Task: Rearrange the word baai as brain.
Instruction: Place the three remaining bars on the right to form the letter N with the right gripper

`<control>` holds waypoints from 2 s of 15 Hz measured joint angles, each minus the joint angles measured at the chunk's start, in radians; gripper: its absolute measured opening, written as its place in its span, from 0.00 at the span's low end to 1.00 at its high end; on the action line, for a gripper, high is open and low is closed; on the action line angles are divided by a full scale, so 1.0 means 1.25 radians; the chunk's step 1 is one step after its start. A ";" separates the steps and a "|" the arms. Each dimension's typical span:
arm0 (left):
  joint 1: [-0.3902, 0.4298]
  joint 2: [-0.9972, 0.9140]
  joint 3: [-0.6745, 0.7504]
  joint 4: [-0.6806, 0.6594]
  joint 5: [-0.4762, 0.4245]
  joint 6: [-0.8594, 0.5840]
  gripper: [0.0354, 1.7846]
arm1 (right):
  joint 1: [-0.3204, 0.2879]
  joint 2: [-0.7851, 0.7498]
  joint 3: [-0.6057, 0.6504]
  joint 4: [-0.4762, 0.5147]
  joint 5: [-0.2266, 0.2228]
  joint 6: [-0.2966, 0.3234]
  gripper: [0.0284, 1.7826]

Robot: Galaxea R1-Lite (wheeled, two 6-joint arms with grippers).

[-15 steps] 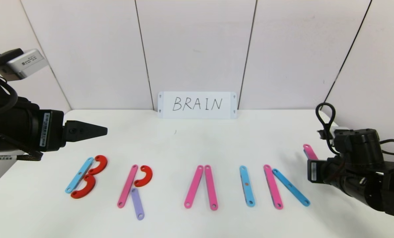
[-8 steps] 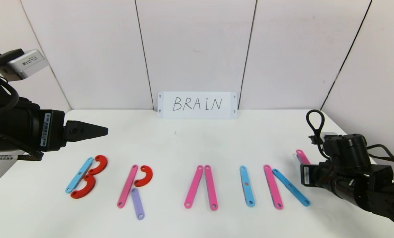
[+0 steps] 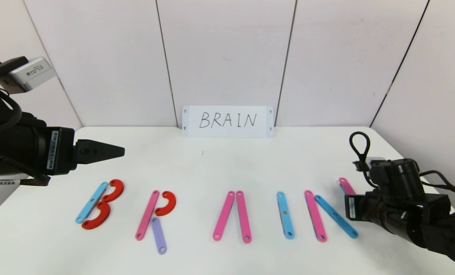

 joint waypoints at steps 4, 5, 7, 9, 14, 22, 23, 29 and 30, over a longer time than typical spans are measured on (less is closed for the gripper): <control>0.000 0.000 0.000 0.000 0.000 0.000 0.97 | 0.012 0.002 0.022 -0.010 -0.001 0.000 0.15; 0.000 0.000 0.000 0.000 0.000 0.000 0.97 | 0.015 0.002 0.027 -0.014 -0.001 0.000 0.15; 0.000 0.000 0.000 0.000 0.000 0.000 0.97 | 0.022 0.003 0.033 -0.017 -0.002 0.000 0.15; 0.000 0.000 0.000 0.000 0.000 0.000 0.97 | 0.023 0.003 0.034 -0.018 -0.002 0.000 0.15; 0.000 0.000 0.000 0.000 0.000 0.000 0.97 | 0.025 0.001 0.041 -0.018 -0.002 0.000 0.15; 0.000 -0.001 -0.001 -0.001 0.000 0.000 0.97 | 0.030 0.002 0.056 -0.033 -0.002 -0.001 0.16; 0.000 -0.001 -0.001 -0.001 0.000 0.000 0.97 | 0.035 0.002 0.058 -0.035 -0.002 -0.001 0.18; 0.000 -0.003 -0.002 -0.001 0.000 0.000 0.97 | 0.038 0.002 0.059 -0.035 -0.009 -0.001 0.57; 0.000 -0.003 -0.002 -0.001 0.001 0.000 0.97 | 0.038 0.000 0.059 -0.035 -0.010 -0.002 0.67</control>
